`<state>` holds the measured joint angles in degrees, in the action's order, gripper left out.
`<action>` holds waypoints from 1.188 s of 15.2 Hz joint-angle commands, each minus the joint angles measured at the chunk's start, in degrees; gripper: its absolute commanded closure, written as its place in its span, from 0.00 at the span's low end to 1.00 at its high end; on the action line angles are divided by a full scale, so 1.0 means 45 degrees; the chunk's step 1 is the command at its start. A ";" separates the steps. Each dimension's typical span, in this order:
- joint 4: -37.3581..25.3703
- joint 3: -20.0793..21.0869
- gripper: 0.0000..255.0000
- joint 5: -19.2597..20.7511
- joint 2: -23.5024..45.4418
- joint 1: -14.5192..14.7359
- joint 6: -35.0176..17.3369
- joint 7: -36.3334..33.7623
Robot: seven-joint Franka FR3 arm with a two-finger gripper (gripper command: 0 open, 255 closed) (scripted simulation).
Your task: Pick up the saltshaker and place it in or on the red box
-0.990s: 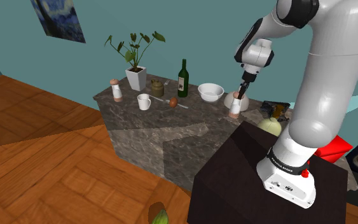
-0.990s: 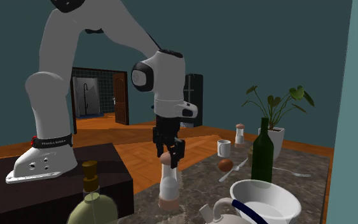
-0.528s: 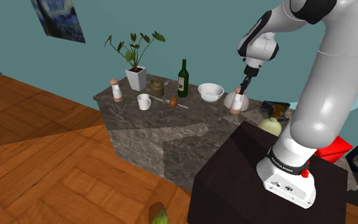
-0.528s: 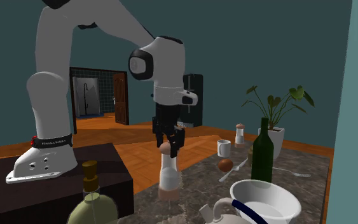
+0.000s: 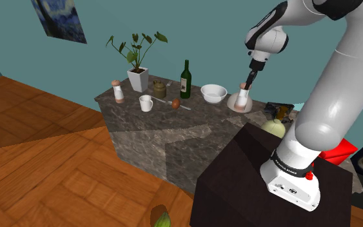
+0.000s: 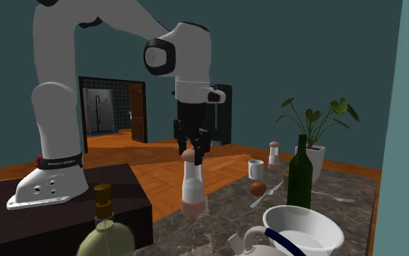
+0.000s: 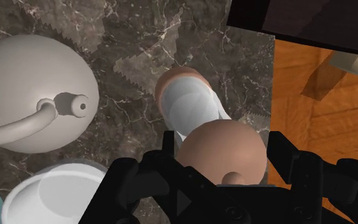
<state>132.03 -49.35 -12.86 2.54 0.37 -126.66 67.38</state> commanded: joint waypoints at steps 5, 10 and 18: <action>-0.0407 -0.0019 1.00 0.0988 -0.0935 0.0046 0.0909 -0.0818; -0.0797 0.0086 1.00 0.1632 -0.1623 0.0021 0.1697 -0.1391; -0.0551 0.0166 1.00 0.3227 -0.3469 -0.0603 0.2724 -0.1894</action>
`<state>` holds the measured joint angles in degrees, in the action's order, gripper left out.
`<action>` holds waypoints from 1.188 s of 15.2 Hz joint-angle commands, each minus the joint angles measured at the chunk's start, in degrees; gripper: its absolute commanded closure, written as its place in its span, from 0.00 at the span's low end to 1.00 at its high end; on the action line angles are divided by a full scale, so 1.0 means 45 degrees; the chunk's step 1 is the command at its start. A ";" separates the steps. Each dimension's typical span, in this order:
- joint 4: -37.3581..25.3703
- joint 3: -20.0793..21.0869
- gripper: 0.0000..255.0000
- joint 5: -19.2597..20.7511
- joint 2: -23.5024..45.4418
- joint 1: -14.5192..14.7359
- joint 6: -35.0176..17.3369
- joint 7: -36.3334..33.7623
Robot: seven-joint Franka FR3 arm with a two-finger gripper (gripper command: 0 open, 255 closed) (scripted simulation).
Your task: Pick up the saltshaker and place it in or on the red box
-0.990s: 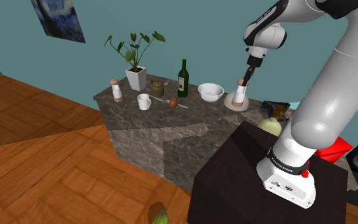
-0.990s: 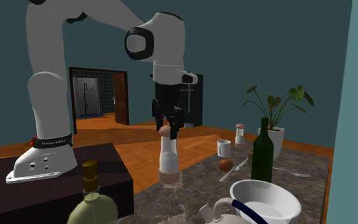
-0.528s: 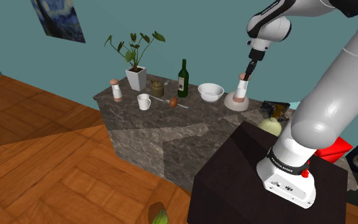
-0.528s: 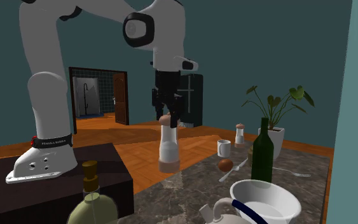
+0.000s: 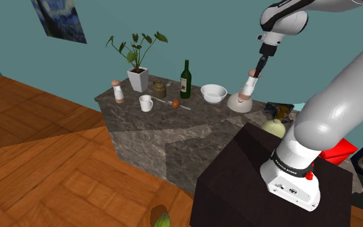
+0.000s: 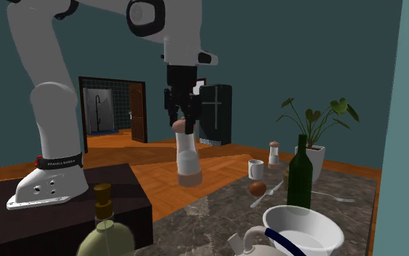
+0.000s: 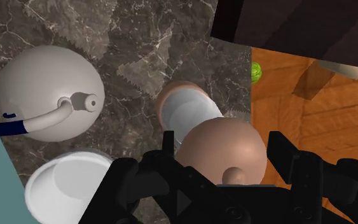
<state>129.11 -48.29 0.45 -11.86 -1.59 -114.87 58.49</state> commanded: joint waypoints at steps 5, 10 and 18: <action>0.0935 -0.0106 1.00 0.1854 -0.2133 -0.1403 0.0756 0.0308; 0.1374 -0.0233 1.00 0.3110 -0.3623 -0.2707 0.1607 0.0929; 0.1282 -0.0810 1.00 0.4677 -0.5255 -0.4535 0.3065 0.2550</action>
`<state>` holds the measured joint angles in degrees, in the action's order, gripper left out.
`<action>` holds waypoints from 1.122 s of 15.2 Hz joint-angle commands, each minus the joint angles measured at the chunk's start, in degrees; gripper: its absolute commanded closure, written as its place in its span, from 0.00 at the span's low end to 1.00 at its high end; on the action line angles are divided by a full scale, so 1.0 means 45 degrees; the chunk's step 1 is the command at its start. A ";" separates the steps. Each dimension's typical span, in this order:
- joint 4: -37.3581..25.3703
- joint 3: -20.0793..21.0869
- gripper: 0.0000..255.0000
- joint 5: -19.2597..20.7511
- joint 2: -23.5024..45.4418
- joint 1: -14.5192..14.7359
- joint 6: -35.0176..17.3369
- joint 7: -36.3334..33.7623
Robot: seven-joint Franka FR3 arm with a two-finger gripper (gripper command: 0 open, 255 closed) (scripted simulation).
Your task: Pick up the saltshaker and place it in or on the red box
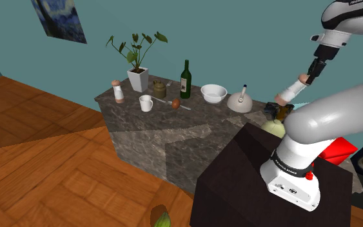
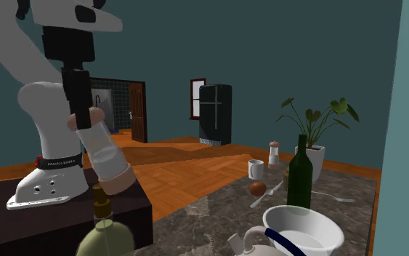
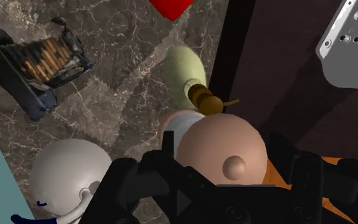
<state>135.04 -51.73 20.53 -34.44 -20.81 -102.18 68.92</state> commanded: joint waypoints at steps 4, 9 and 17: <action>-0.0433 -0.0518 1.00 0.0854 -0.0705 -0.0970 0.0919 0.1252; -0.1237 -0.1299 1.00 0.1552 -0.0996 -0.1576 0.1664 0.2653; -0.3013 -0.2895 1.00 0.2366 -0.0923 -0.1781 0.2542 0.4871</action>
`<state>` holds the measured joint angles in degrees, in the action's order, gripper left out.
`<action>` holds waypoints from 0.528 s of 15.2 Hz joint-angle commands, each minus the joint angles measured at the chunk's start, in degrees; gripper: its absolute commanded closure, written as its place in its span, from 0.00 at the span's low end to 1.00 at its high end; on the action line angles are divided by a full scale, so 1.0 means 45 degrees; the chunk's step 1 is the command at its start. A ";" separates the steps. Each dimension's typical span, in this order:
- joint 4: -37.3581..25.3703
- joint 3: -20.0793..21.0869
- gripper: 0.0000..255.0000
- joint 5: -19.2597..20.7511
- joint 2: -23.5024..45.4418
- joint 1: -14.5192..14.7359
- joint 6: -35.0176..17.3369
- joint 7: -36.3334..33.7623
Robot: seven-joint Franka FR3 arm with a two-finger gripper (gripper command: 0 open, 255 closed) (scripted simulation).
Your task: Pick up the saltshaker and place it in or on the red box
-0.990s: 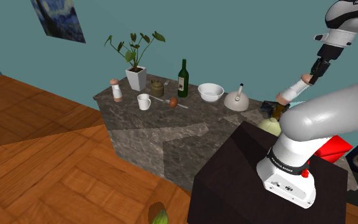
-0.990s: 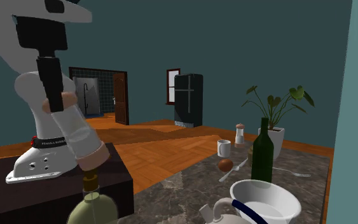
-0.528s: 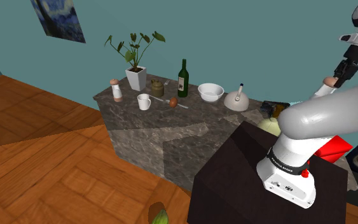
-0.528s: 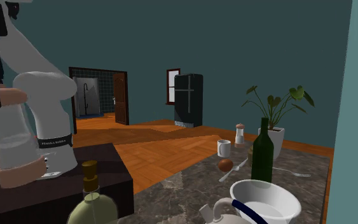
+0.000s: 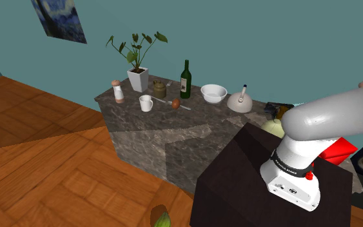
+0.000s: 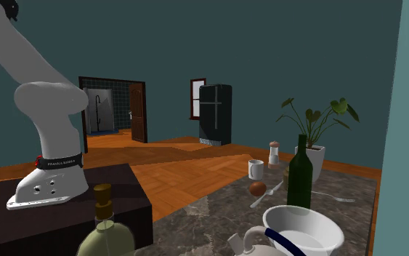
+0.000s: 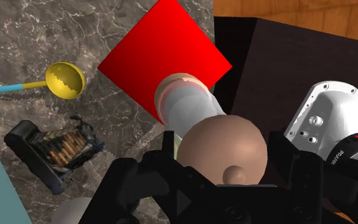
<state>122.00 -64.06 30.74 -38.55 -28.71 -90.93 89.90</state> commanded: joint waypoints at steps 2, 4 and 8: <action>0.0154 -0.0343 1.00 0.0202 -0.0021 -0.0001 -0.0264 0.0178; 0.0413 -0.0543 1.00 0.0308 -0.0024 0.0036 -0.0574 0.0147; 0.0901 -0.0984 1.00 0.0522 -0.0003 0.0145 -0.1199 0.0088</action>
<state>125.32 -68.03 32.80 -38.54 -28.11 -95.50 90.43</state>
